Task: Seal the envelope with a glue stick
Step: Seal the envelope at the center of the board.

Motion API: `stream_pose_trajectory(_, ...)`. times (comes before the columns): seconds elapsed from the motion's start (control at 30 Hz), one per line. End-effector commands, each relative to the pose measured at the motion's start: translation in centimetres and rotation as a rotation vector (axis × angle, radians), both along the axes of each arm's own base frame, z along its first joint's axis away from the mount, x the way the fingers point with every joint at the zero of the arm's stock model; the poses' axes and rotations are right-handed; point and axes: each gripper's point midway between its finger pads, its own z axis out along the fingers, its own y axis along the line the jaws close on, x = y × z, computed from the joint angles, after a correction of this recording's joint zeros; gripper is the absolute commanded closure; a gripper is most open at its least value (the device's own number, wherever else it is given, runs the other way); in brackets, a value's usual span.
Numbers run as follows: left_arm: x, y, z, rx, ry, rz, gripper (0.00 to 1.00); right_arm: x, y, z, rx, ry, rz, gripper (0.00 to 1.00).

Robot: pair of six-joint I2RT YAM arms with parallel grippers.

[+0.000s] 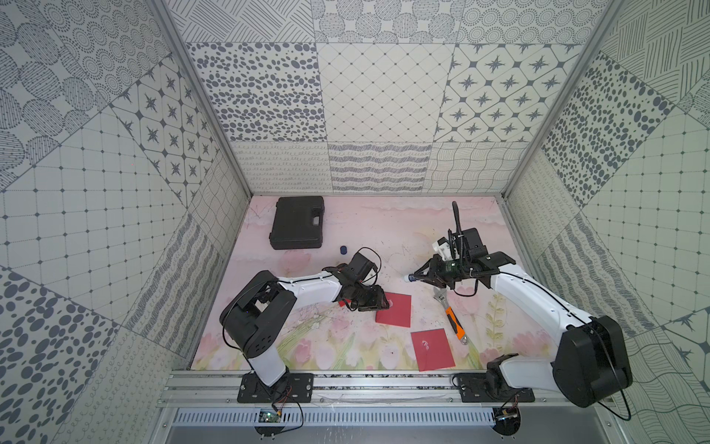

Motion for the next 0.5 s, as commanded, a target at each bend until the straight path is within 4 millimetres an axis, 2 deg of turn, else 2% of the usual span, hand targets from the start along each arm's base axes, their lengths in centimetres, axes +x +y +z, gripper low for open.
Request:
stream_pose_trajectory(0.0, 0.6, -1.7, 1.0, -0.080, 0.006, -0.013, 0.54, 0.2, 0.1, 0.9, 0.021, -0.047, 0.007, 1.00)
stream_pose_trajectory(0.27, 0.7, -0.8, 2.3, -0.047, -0.032, -0.008, 0.53, 0.1, 0.0, 1.2, 0.023, -0.048, 0.006, 1.00)
stream_pose_trajectory(0.47, 0.7, -1.3, 2.6, -0.077, -0.016, -0.006, 0.53, 0.1, -0.1, 1.6, 0.021, -0.057, 0.007, 1.00)
